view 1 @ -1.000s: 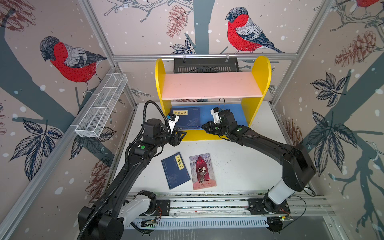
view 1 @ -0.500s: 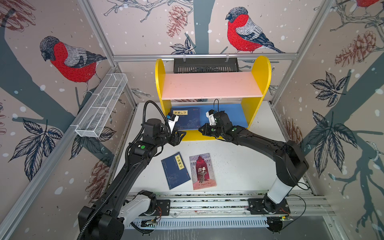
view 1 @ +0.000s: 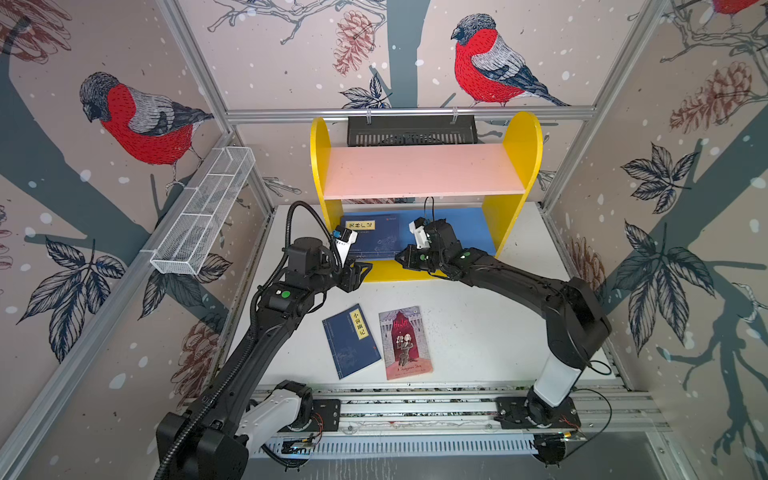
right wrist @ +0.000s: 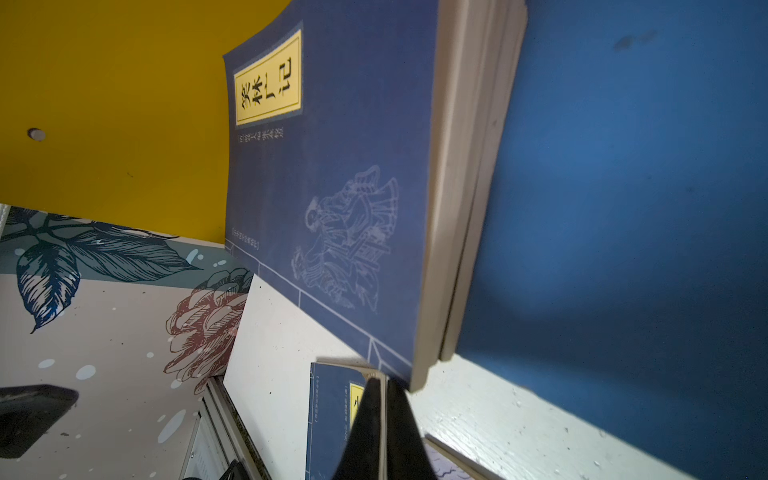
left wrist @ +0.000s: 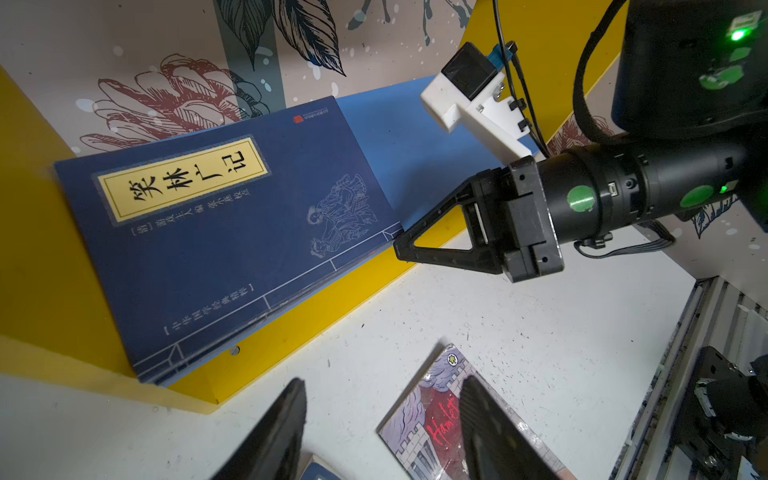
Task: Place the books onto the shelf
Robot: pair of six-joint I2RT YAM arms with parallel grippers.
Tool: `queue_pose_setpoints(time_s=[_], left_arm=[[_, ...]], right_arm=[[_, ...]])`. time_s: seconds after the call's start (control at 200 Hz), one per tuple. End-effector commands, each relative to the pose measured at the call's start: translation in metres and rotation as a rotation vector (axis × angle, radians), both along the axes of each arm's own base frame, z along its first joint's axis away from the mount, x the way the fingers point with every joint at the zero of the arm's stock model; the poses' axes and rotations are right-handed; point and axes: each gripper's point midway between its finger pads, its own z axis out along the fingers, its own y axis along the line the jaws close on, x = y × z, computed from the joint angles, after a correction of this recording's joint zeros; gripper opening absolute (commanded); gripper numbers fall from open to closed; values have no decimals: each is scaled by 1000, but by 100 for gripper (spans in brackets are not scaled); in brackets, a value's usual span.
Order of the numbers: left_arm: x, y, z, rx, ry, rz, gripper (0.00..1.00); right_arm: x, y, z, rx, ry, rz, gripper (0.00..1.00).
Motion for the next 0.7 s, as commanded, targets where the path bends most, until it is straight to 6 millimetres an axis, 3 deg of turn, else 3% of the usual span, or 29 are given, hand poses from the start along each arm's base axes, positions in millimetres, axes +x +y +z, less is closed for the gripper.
queue_pose_setpoints(time_s=[0.0,0.44,0.565,0.695], left_arm=[[3,-2,9,-16,-37,-4,60],[1,-3,10,-22,-38,-10,60],[1,-2,11,-22,-37,-10,60],[1,-3,10,-21,-36,-11,60]], right_arm=[[3,-1,2,-10,-17,-3,9],[1,-1,11,0,-23,4,13],[-1,-2,21,16,-45,0,14],[2,-7,37,29,-83,-24,23]])
